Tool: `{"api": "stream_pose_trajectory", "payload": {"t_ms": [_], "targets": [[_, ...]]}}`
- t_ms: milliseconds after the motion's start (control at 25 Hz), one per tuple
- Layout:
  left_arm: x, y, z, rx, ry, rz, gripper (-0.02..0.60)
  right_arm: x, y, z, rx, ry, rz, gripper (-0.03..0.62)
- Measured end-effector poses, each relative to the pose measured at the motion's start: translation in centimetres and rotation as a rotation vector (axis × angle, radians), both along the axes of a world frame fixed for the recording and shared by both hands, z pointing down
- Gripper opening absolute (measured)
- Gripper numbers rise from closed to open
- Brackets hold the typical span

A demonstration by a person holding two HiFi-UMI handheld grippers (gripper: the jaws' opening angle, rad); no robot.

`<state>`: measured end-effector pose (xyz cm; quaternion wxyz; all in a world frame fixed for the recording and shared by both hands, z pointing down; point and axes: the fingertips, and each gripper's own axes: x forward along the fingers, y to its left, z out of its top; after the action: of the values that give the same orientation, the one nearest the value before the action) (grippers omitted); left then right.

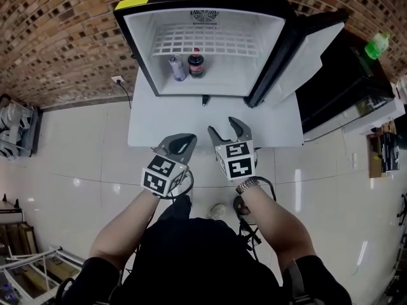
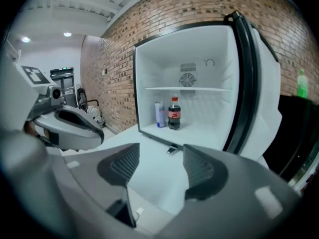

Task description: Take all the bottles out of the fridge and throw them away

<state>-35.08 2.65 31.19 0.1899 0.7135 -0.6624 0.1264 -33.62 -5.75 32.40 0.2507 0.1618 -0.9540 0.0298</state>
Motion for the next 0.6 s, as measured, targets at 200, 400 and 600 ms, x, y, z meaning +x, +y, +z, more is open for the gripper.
{"api": "stream_pose_trajectory", "payload": {"t_ms": [200,400,600], "targets": [[-4.4,-0.7,-0.5,0.011,-0.008,-0.016,0.003,-5.5,-2.0,-0.4,0.0,-0.006,0.007,0.278],[-7.9,-1.1,-0.5,0.003,-0.004,-0.021,0.003,-9.9,-3.7,-0.1,0.002,0.002,0.025,0.278],[-10.5,-1.6,-0.1,-0.003,-0.003,-0.02,0.003,-13.4,-5.9,0.7,0.009,0.024,0.049,0.278]]}}
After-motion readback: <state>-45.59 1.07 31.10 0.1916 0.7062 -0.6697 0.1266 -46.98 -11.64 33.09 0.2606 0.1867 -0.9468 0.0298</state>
